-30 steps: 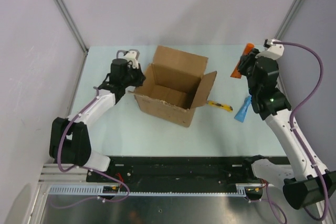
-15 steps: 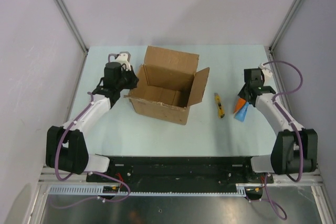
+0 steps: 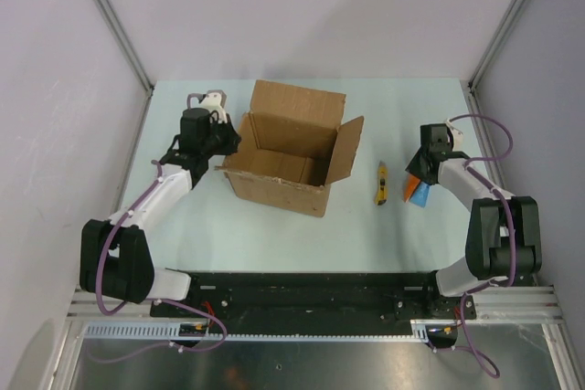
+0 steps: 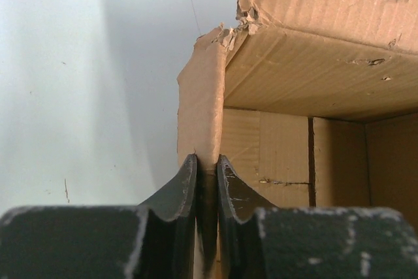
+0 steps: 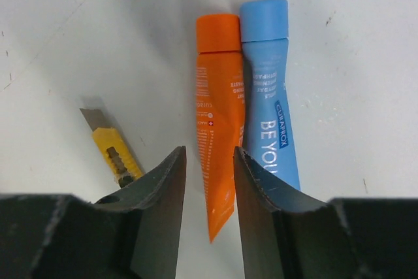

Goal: Unpack the express box

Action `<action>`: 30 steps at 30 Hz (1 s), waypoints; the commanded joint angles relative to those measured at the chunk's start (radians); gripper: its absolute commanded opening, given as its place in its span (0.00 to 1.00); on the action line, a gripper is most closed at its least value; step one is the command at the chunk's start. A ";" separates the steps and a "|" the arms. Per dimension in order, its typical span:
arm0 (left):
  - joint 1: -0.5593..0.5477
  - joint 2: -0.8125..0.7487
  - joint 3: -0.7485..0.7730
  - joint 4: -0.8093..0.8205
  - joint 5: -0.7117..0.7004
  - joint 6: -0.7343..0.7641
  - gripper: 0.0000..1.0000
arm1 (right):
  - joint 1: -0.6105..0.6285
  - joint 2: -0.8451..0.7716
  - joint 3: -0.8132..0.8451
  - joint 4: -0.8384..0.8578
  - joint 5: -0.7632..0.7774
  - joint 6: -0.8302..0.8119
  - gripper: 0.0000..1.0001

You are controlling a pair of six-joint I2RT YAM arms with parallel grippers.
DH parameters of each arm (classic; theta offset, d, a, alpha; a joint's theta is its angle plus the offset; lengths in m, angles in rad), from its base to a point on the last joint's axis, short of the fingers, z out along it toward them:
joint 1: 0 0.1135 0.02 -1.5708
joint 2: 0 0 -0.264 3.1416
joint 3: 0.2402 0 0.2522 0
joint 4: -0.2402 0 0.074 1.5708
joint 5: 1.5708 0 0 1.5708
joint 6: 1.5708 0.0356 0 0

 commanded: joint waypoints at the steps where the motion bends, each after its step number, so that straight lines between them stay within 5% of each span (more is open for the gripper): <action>1: 0.012 -0.030 0.011 0.012 0.039 -0.051 0.20 | -0.005 -0.023 0.021 0.029 -0.008 -0.009 0.42; 3: 0.012 -0.033 0.013 0.012 0.041 -0.054 0.33 | -0.003 -0.069 0.021 0.019 0.007 -0.017 0.45; 8: 0.012 -0.042 0.042 0.010 0.070 -0.063 0.41 | -0.003 -0.169 0.050 0.026 0.006 -0.046 0.54; 11: 0.012 -0.067 0.065 0.012 0.069 -0.077 0.62 | -0.005 -0.197 0.099 0.007 -0.020 -0.066 0.59; 12: 0.012 -0.073 0.073 0.013 0.067 -0.080 0.87 | -0.005 -0.203 0.111 -0.003 -0.029 -0.069 0.60; 13: 0.013 -0.093 0.082 0.010 0.070 -0.083 0.97 | -0.003 -0.210 0.120 -0.007 -0.039 -0.072 0.63; 19: 0.052 -0.173 0.155 -0.010 0.089 -0.100 1.00 | -0.002 -0.304 0.147 -0.028 -0.022 -0.062 0.83; 25: 0.072 -0.352 0.099 -0.031 -0.141 -0.071 1.00 | -0.005 -0.410 0.166 -0.082 0.071 -0.057 0.92; 30: 0.078 -0.489 0.100 -0.071 -0.134 -0.002 1.00 | -0.010 -0.497 0.185 -0.090 0.102 -0.063 0.96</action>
